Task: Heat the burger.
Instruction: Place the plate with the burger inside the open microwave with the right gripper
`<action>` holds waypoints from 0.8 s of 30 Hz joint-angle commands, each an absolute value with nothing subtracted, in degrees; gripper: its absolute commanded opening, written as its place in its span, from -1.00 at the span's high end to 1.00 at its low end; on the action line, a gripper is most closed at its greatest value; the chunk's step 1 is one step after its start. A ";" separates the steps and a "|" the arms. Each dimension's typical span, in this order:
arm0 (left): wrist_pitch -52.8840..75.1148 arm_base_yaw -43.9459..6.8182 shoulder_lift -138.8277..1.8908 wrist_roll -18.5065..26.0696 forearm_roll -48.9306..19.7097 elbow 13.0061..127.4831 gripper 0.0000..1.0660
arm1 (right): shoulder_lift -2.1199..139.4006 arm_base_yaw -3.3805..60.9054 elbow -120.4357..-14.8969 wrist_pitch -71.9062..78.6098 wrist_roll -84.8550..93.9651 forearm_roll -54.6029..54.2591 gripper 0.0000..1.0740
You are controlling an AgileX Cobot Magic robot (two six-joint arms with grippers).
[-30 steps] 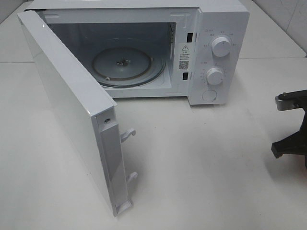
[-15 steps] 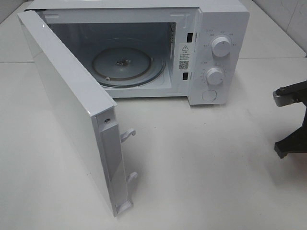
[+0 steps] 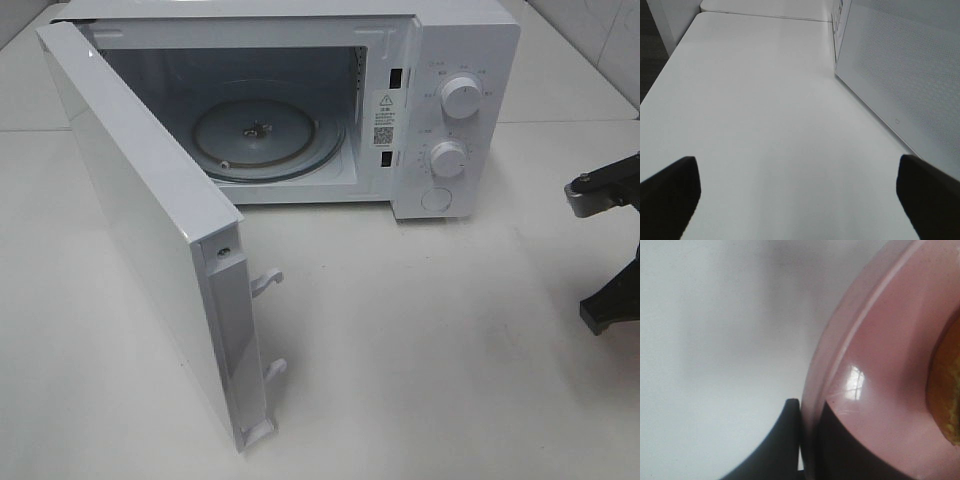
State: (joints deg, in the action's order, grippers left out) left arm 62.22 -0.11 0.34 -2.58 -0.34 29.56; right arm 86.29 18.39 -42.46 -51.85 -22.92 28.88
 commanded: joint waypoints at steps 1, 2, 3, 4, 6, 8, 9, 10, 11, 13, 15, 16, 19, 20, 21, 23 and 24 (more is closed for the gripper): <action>61.25 -0.52 1.26 -2.58 -0.57 29.62 -0.88 | 84.80 20.11 -42.46 -54.77 -23.61 31.97 1.00; 61.25 -0.52 1.26 -2.58 -0.57 29.62 -0.88 | 84.40 21.20 -42.46 -55.58 -23.61 31.97 1.00; 61.25 -0.52 1.26 -2.58 -0.57 29.62 -0.88 | 84.40 21.20 -42.46 -55.58 -23.61 31.97 1.00; 61.25 -0.52 1.26 -2.58 -0.57 29.62 -0.88 | 84.05 21.83 -42.46 -56.09 -23.61 31.97 1.00; 61.25 -0.52 1.26 -2.58 -0.57 29.62 -0.88 | 83.71 23.09 -42.46 -56.95 -23.61 32.31 1.00; 61.25 -0.52 1.26 -2.58 -0.57 29.62 -0.88 | 83.19 24.24 -42.46 -57.70 -23.61 32.37 1.00; 61.25 -0.52 1.26 -2.58 -0.57 29.62 -0.88 | 82.85 24.92 -42.46 -57.75 -23.61 32.37 1.00; 61.25 -0.52 1.26 -2.58 -0.57 29.62 -0.88 | 82.16 26.01 -42.40 -57.87 -23.61 32.54 1.00; 61.25 -0.52 1.26 -2.58 -0.57 29.62 -0.88 | 82.16 26.01 -42.40 -57.87 -23.61 32.54 1.00; 61.25 -0.52 1.26 -2.58 -0.57 29.62 -0.88 | 81.42 27.62 -42.40 -58.27 -23.61 32.54 1.00; 61.25 -0.52 1.26 -2.58 -0.57 29.62 -0.88 | 81.42 28.13 -42.40 -58.67 -23.55 32.54 1.00; 61.25 -0.52 1.26 -2.58 -0.57 29.62 -0.88 | 81.30 29.34 -42.40 -59.53 -23.55 32.60 1.00; 61.25 -0.52 1.26 -2.58 -0.57 29.62 -0.88 | 80.84 30.48 -42.40 -59.53 -23.61 32.54 1.00; 61.25 -0.52 1.26 -2.58 -0.57 29.62 -0.88 | 80.73 31.11 -42.40 -59.53 -23.55 32.54 1.00; 61.25 -0.52 1.26 -2.58 -0.57 29.62 -0.88 | 80.33 32.49 -42.40 -59.64 -23.55 32.54 1.00; 61.25 -0.52 1.26 -2.58 -0.57 29.62 -0.88 | 80.10 33.12 -42.40 -59.82 -23.55 32.54 1.00; 61.25 -0.52 1.26 -2.58 -0.57 29.62 -0.88 | 79.76 34.49 -42.40 -60.28 -23.55 32.54 1.00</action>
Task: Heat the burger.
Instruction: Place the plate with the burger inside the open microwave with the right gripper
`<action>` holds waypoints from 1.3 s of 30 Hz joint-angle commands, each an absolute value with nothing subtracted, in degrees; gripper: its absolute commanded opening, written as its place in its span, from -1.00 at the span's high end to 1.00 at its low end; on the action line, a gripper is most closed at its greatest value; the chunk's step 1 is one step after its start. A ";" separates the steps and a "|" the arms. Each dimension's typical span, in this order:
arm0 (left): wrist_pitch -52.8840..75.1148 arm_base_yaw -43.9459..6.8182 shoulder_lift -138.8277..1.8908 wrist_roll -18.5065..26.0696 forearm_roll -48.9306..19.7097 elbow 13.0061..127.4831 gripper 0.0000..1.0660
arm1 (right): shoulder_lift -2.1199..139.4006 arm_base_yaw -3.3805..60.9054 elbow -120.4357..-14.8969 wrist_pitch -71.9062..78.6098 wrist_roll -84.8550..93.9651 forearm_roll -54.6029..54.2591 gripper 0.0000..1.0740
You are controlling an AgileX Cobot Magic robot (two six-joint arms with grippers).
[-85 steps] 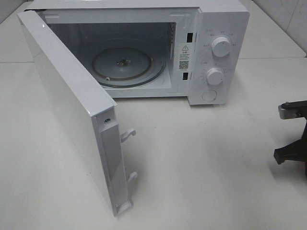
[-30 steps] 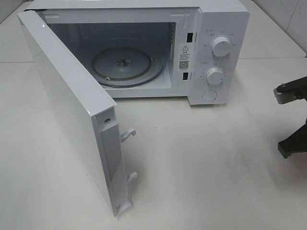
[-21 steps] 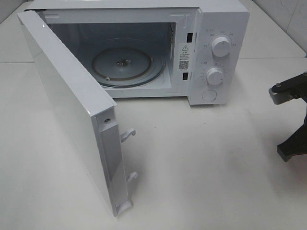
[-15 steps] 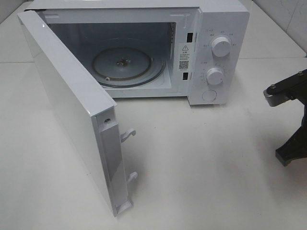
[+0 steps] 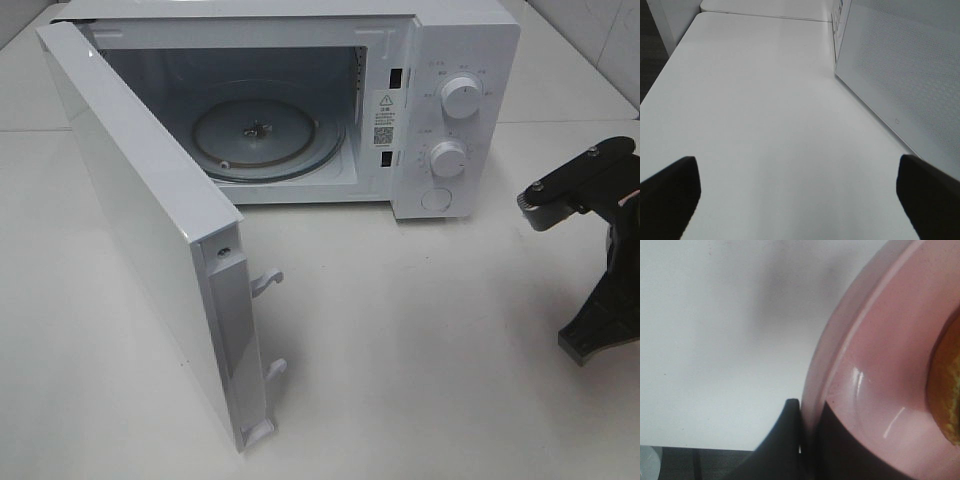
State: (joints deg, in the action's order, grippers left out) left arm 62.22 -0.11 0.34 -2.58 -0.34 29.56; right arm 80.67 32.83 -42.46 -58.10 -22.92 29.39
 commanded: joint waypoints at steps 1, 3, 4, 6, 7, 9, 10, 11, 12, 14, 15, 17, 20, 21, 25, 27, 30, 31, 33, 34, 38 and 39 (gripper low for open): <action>61.25 -0.52 1.26 -2.58 -0.57 29.62 -0.88 | 79.76 34.49 -42.40 -60.28 -23.55 32.54 1.00; 61.25 -0.52 1.26 -2.58 -0.57 29.62 -0.88 | 79.41 36.15 -42.40 -60.79 -23.61 32.54 1.00; 61.25 -0.52 1.26 -2.58 -0.57 29.62 -0.88 | 79.41 36.15 -42.40 -60.79 -23.61 32.54 1.00; 61.25 -0.52 1.26 -2.58 -0.57 29.62 -0.88 | 79.41 37.30 -42.40 -61.02 -23.61 32.54 1.00; 61.25 -0.52 1.26 -2.58 -0.57 29.62 -0.88 | 79.41 37.87 -42.40 -61.02 -23.61 32.54 1.00; 61.25 -0.52 1.26 -2.58 -0.57 29.62 -0.88 | 79.41 39.08 -42.40 -61.02 -23.61 32.54 1.00; 61.25 -0.52 1.26 -2.58 -0.57 29.62 -0.88 | 79.41 40.34 -42.40 -61.02 -23.61 32.54 1.00; 61.25 -0.52 1.26 -2.58 -0.57 29.62 -0.88 | 79.41 40.91 -42.40 -61.02 -23.61 32.54 1.00; 61.25 -0.52 1.26 -2.58 -0.57 29.62 -0.88 | 79.41 40.91 -42.40 -61.02 -23.61 32.54 1.00; 61.25 -0.52 1.26 -2.58 -0.57 29.62 -0.88 | 79.41 42.17 -42.40 -61.02 -23.55 32.54 1.00; 61.25 -0.52 1.26 -2.58 -0.57 29.62 -0.88 | 79.41 42.80 -42.40 -61.02 -23.55 32.54 1.00; 61.25 -0.52 1.26 -2.58 -0.57 29.62 -0.88 | 79.41 44.12 -42.40 -61.25 -23.43 32.54 1.00; 61.25 -0.52 1.26 -2.58 -0.57 29.62 -0.88 | 79.41 46.01 -42.40 -62.40 -23.38 32.72 1.00; 61.25 -0.52 1.26 -2.58 -0.57 29.62 -0.88 | 79.41 47.15 -42.40 -62.85 -23.38 32.72 1.00; 61.25 -0.52 1.26 -2.58 -0.57 29.62 -0.88 | 79.41 48.93 -42.40 -63.48 -23.38 32.72 1.00; 61.25 -0.52 1.26 -2.58 -0.57 29.62 -0.88 | 79.41 50.42 -42.40 -63.94 -23.38 32.72 1.00; 61.25 -0.52 1.26 -2.58 -0.57 29.62 -0.88 | 79.41 51.28 -42.40 -64.29 -23.38 32.72 1.00; 61.25 -0.52 1.26 -2.58 -0.57 29.62 -0.88 | 79.41 52.14 -42.40 -64.80 -23.38 32.89 1.00; 61.25 -0.52 1.26 -2.58 -0.57 29.62 -0.88 | 79.41 52.43 -42.40 -65.15 -23.38 33.00 1.00; 61.25 -0.52 1.26 -2.58 -0.57 29.62 -0.88 | 79.24 52.88 -42.34 -65.43 -23.38 33.00 1.00; 61.25 -0.52 1.26 -2.58 -0.57 29.62 -0.88 | 77.41 52.88 -40.57 -64.57 -23.38 33.00 1.00; 61.25 -0.52 1.26 -2.58 -0.57 29.62 -0.88 | 75.80 52.88 -39.13 -64.23 -23.32 33.17 1.00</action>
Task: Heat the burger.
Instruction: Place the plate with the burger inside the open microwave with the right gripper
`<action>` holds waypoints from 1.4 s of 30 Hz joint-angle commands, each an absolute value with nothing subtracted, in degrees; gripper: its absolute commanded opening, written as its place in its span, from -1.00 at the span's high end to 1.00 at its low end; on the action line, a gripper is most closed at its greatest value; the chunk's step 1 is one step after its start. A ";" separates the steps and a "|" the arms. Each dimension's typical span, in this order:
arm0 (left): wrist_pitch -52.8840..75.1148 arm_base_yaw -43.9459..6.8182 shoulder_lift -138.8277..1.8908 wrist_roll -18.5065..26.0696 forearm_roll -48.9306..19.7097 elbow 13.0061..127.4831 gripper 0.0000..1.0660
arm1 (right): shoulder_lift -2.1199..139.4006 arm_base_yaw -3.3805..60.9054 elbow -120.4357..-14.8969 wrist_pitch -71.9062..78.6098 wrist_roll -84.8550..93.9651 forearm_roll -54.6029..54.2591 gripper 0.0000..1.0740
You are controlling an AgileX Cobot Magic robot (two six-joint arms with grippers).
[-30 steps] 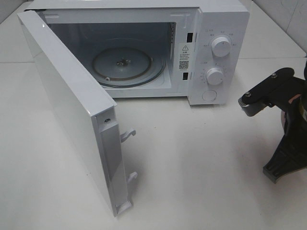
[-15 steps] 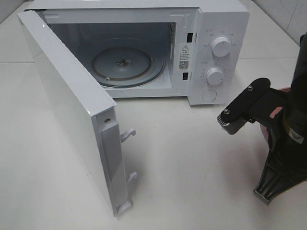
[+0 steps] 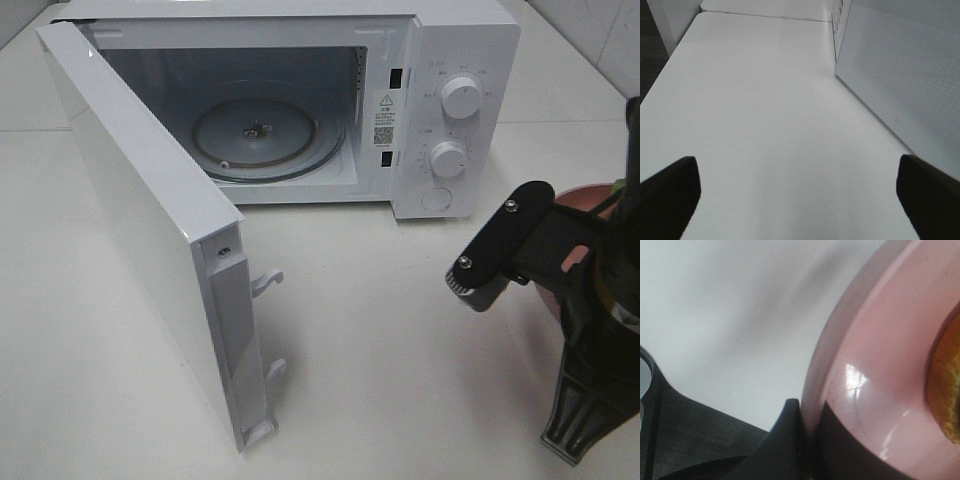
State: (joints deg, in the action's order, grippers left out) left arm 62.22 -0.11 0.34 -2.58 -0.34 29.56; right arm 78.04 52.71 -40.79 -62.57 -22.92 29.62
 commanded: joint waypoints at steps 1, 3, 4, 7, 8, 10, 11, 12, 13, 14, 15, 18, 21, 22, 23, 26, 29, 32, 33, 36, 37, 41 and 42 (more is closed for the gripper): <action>61.25 -0.52 1.26 -2.58 -0.57 29.62 -0.88 | 74.31 52.88 -37.70 -64.17 -22.98 33.17 1.00; 61.25 -0.52 1.26 -2.58 -0.57 29.62 -0.88 | 73.40 52.88 -37.07 -64.34 -22.69 33.17 1.00; 61.25 -0.52 1.26 -2.58 -0.57 29.62 -0.88 | 73.40 52.88 -37.07 -64.34 -22.69 33.17 1.00; 61.25 -0.52 1.26 -2.58 -0.57 29.62 -0.88 | 70.53 52.88 -35.47 -64.52 -22.52 33.63 1.00; 61.25 -0.52 1.26 -2.58 -0.57 29.62 -0.88 | 69.84 52.88 -35.12 -64.46 -22.52 33.86 1.00; 61.25 -0.52 1.26 -2.58 -0.57 29.62 -0.88 | 68.81 52.88 -34.55 -64.17 -22.46 34.49 1.00; 61.25 -0.52 1.26 -2.58 -0.57 29.62 -0.88 | 68.47 52.88 -34.38 -63.94 -22.23 34.66 1.00; 61.25 -0.52 1.26 -2.58 -0.57 29.62 -0.88 | 68.47 52.88 -34.38 -63.94 -22.23 34.66 1.00; 61.25 -0.52 1.26 -2.58 -0.57 29.62 -0.88 | 67.90 52.88 -34.26 -63.66 -21.66 34.72 1.00; 61.25 -0.52 1.26 -2.58 -0.57 29.62 -0.88 | 67.84 52.88 -34.26 -63.66 -20.74 34.89 1.00; 61.25 -0.52 1.26 -2.58 -0.57 29.62 -0.88 | 67.84 52.88 -34.26 -63.66 -20.74 34.89 1.00; 61.25 -0.52 1.26 -2.58 -0.57 29.62 -0.88 | 67.84 52.88 -34.26 -63.31 -19.25 34.89 1.00; 61.25 -0.52 1.26 -2.58 -0.57 29.62 -0.88 | 67.84 52.88 -34.26 -62.62 -17.19 34.89 1.00; 61.25 -0.52 1.26 -2.58 -0.57 29.62 -0.88 | 67.84 52.88 -34.26 -62.62 -17.19 34.89 1.00; 61.25 -0.52 1.26 -2.58 -0.57 29.62 -0.88 | 67.84 52.88 -34.26 -61.71 -15.64 34.89 1.00; 61.25 -0.52 1.26 -2.58 -0.57 29.62 -0.88 | 67.84 52.88 -34.26 -59.99 -13.58 34.89 1.00; 61.25 -0.52 1.26 -2.58 -0.57 29.62 -0.88 | 67.84 52.88 -34.26 -58.44 -11.52 34.89 1.00; 61.25 -0.52 1.26 -2.58 -0.57 29.62 -0.88 | 67.84 52.88 -34.26 -57.18 -8.37 35.81 1.00; 61.25 -0.52 1.26 -2.58 -0.57 29.62 -0.88 | 67.84 52.88 -34.26 -57.18 -8.37 35.81 1.00; 61.25 -0.52 1.26 -2.58 -0.57 29.62 -0.88 | 67.84 52.88 -34.26 -56.44 -6.36 36.55 1.00; 61.25 -0.52 1.26 -2.58 -0.57 29.62 -0.88 | 67.84 52.88 -34.26 -55.35 -4.64 36.61 1.00; 61.25 -0.52 1.26 -2.58 -0.57 29.62 -0.88 | 67.84 52.88 -34.26 -53.51 -1.89 36.61 1.00; 61.25 -0.52 1.26 -2.58 -0.57 29.62 -0.88 | 67.84 52.88 -34.26 -52.48 0.00 36.61 1.00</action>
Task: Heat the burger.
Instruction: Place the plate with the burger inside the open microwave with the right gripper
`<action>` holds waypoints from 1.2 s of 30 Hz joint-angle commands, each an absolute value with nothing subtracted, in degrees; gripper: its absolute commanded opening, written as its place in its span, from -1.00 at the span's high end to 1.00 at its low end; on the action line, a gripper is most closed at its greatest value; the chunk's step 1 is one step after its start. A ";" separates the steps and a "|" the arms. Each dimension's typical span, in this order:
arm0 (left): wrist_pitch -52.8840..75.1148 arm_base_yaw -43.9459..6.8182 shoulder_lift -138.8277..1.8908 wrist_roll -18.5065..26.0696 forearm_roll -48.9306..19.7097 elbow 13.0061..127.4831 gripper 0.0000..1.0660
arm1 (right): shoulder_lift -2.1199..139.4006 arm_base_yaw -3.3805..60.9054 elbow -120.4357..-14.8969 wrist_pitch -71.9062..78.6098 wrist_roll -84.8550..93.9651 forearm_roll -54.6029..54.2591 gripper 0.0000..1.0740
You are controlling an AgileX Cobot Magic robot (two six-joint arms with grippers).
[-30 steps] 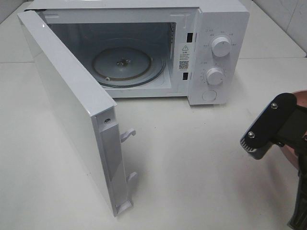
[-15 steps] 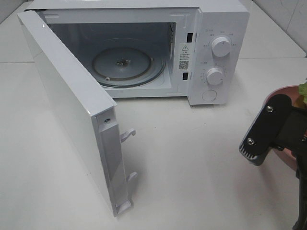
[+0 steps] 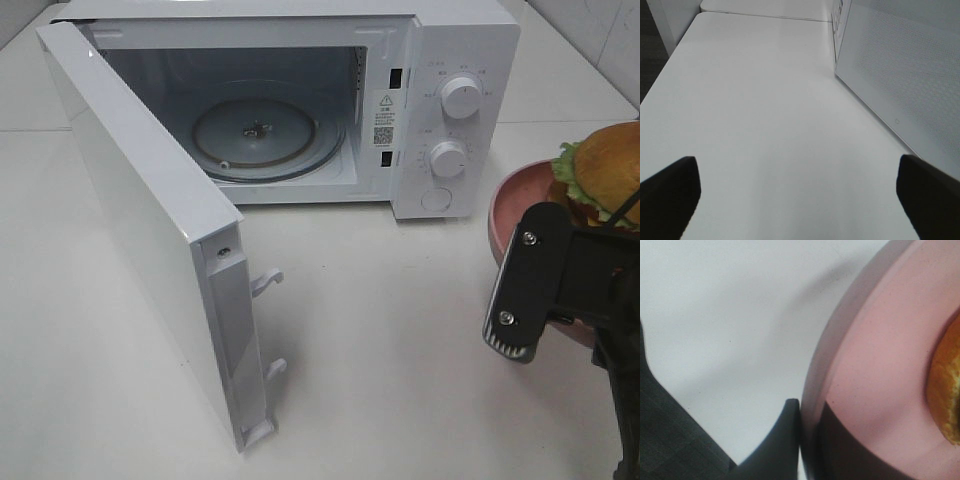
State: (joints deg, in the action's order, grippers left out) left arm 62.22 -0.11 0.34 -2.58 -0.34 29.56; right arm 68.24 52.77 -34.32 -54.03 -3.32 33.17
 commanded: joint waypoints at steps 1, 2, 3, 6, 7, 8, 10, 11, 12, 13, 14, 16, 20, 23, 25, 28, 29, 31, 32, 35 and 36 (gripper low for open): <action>61.25 -0.52 1.26 -2.58 -0.57 29.62 -0.88 | 67.84 52.88 -34.26 -52.48 0.00 36.61 1.00; 61.25 -0.52 1.26 -2.58 -0.57 29.62 -0.88 | 67.84 52.88 -34.26 -51.28 1.60 36.73 1.00; 61.25 -0.52 1.26 -2.58 -0.57 29.62 -0.88 | 67.84 52.88 -34.26 -51.28 1.60 36.73 1.00; 61.25 -0.52 1.26 -2.58 -0.57 29.62 -0.88 | 67.84 52.88 -34.26 -50.02 4.41 37.07 1.00; 61.25 -0.52 1.26 -2.58 -0.57 29.62 -0.88 | 67.84 52.88 -34.26 -49.56 5.84 37.76 1.00; 61.25 -0.52 1.26 -2.58 -0.57 29.62 -0.88 | 67.84 52.88 -34.26 -49.56 5.84 37.76 1.00; 61.25 -0.52 1.26 -2.58 -0.57 29.62 -0.88 | 67.84 52.88 -34.26 -49.56 7.51 38.56 1.00; 61.25 -0.52 1.26 -2.58 -0.57 29.62 -0.88 | 67.84 52.88 -34.26 -49.56 9.22 39.19 1.00; 61.25 -0.52 1.26 -2.58 -0.57 29.62 -0.88 | 67.84 52.88 -34.26 -49.56 9.97 39.25 1.00; 61.25 -0.52 1.26 -2.58 -0.57 29.62 -0.88 | 67.84 52.88 -34.26 -49.56 9.97 39.25 1.00; 61.25 -0.52 1.26 -2.58 -0.57 29.62 -0.88 | 67.84 52.88 -34.26 -49.56 11.63 39.25 1.00; 61.25 -0.52 1.26 -2.58 -0.57 29.62 -0.88 | 67.84 52.88 -34.26 -49.56 13.06 39.25 1.00; 61.25 -0.52 1.26 -2.58 -0.57 29.62 -0.88 | 67.84 52.88 -34.26 -49.56 13.92 39.19 1.00; 61.25 -0.52 1.26 -2.58 -0.57 29.62 -0.88 | 67.84 52.88 -34.26 -49.33 14.21 39.25 1.00; 61.25 -0.52 1.26 -2.58 -0.57 29.62 -0.88 | 67.84 52.88 -34.26 -47.78 15.87 39.25 1.00; 61.25 -0.52 1.26 -2.58 -0.57 29.62 -0.88 | 67.84 52.88 -34.26 -46.24 17.82 39.19 1.00; 61.25 -0.52 1.26 -2.58 -0.57 29.62 -0.88 | 67.84 52.88 -34.26 -44.58 20.40 39.13 1.00; 61.25 -0.52 1.26 -2.58 -0.57 29.62 -0.88 | 67.84 52.88 -34.26 -43.72 21.83 39.13 1.00; 61.25 -0.52 1.26 -2.58 -0.57 29.62 -0.88 | 67.84 52.88 -34.26 -42.11 24.64 38.90 1.00; 61.25 -0.52 1.26 -2.58 -0.57 29.62 -0.88 | 67.84 52.88 -34.26 -40.05 28.71 38.67 1.00; 61.25 -0.52 1.26 -2.58 -0.57 29.62 -0.88 | 67.84 52.88 -34.26 -40.05 28.71 38.67 1.00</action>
